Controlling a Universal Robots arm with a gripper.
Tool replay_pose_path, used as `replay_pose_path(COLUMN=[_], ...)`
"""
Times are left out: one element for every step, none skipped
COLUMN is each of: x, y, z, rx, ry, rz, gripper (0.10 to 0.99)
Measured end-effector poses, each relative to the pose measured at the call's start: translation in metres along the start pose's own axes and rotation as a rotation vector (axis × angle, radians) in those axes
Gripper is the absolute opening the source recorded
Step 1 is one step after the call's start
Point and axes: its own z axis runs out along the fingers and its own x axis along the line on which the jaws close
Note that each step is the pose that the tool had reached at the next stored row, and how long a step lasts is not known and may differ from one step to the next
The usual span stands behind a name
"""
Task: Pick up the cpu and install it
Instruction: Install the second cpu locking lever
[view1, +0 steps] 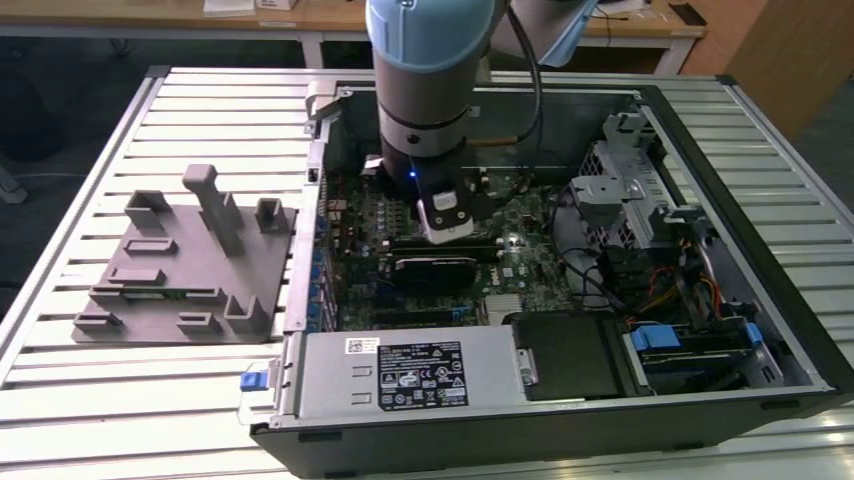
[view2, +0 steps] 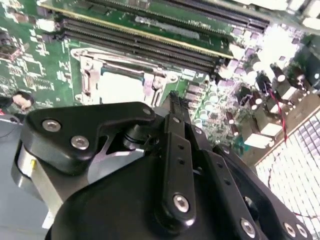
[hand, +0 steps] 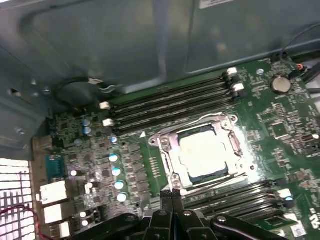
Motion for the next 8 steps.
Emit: replay_pose_path(x=[-0.0048,-0.0073,-0.0097,-0.0120,-0.0141,-0.0156,-0.0165,-0.0172], y=[0.0014,0.0022,0.0029,0.0037,0.0045,0.0055,0.0071,0.0091], z=[0.0002,0.0003,0.0004,0.0005,0.0006,0.0008,0.0012,0.0019], rx=[0.006,0.010,0.014,0.018,0.022,0.026,0.031,0.037], ry=[-0.0011,-0.0016,-0.0019,-0.0022,-0.0027,-0.0034,-0.0045,-0.0058], rz=[0.002,0.003,0.003,0.004,0.004,0.005,0.004,0.005], gripper=[0.106,0.106,0.106,0.106,0.106,0.106,0.106,0.106])
